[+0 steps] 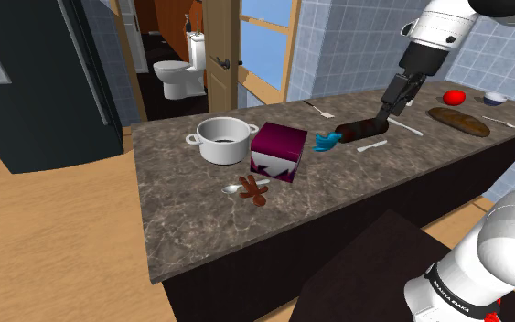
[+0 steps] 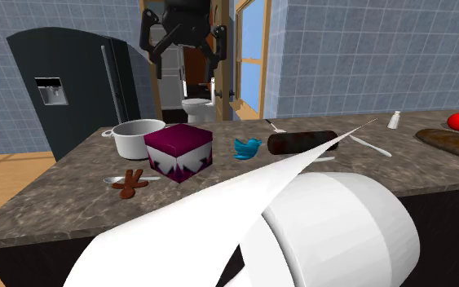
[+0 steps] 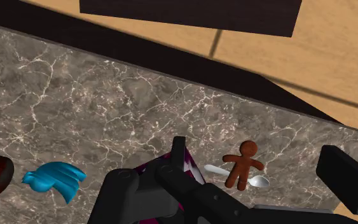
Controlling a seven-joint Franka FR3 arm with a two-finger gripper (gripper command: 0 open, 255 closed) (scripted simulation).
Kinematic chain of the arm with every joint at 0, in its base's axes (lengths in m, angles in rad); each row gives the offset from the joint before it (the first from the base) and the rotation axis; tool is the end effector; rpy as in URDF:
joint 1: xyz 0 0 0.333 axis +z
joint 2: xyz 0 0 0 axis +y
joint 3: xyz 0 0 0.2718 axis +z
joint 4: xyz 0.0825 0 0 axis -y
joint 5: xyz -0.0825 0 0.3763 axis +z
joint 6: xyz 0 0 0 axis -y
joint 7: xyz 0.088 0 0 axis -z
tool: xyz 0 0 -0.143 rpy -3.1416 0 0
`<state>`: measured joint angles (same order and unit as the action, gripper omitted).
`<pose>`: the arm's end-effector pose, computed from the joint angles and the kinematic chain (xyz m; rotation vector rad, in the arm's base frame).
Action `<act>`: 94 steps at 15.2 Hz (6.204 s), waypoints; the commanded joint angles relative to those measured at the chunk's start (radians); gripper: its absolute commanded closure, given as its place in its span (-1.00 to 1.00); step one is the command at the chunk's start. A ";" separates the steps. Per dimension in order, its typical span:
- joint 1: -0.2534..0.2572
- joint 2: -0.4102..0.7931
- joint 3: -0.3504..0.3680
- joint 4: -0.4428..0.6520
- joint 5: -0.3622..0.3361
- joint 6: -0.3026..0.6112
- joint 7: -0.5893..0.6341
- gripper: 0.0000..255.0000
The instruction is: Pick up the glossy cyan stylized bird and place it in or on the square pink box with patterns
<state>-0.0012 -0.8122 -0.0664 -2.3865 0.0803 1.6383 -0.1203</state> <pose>0.3330 -0.0139 0.5243 -3.0151 -0.1040 -0.1108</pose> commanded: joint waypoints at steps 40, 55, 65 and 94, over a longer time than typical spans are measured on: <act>-0.074 1.384 -0.350 0.735 0.197 0.530 -1.410 -1.00; -0.111 1.518 -0.313 0.816 0.228 0.584 -1.457 -1.00; -0.111 1.518 -0.313 0.817 0.228 0.584 -1.456 1.00; -0.089 1.357 -0.362 0.933 0.155 0.315 -1.412 1.00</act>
<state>-0.0893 0.5455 -0.4280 -1.4638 0.2368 1.9646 -1.5334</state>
